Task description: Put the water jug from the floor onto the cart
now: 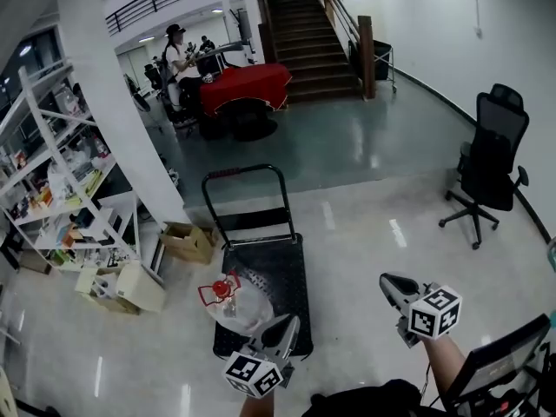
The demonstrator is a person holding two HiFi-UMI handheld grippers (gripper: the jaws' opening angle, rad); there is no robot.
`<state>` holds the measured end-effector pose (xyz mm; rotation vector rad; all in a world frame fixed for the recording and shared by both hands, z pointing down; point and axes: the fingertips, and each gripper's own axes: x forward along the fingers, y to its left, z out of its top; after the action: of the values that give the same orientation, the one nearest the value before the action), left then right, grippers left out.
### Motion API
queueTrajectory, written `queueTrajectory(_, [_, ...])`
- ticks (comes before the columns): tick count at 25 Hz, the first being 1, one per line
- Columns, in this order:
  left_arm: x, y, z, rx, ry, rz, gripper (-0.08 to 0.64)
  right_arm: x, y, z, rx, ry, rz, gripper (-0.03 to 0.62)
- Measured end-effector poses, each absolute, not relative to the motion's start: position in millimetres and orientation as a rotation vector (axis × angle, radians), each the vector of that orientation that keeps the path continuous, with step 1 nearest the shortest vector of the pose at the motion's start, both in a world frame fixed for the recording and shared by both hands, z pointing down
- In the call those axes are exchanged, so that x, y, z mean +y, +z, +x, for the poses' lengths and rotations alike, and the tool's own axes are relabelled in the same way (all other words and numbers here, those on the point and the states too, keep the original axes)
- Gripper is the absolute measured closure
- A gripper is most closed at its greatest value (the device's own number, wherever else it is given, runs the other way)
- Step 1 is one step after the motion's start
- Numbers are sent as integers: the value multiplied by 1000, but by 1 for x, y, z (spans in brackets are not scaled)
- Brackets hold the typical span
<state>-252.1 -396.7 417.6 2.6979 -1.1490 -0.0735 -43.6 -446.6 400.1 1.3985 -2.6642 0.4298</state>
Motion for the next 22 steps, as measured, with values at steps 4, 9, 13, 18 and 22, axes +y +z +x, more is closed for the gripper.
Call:
queueTrajectory(4, [-356,408,-203,-1131,-32,2723,560,-397,393,3,-2688,416,1419,589])
queueTrajectory(9, [-310,400,-133,-1149,-2,2726,558,-347,393,52,-2704,352,1310,590])
queueTrajectory(13, [-256,402,-69,-1149,43,2720,558,-293,396,102,-2738,315,1226,591])
queueTrajectory(18, [-199,396,-35,-1196,114,2696,560,-247,411,148,-2749,389,1239,589])
queueTrajectory(22, [-156,381,-29,-1221,140,2706,558,-214,400,162,-2773,375,1262,589])
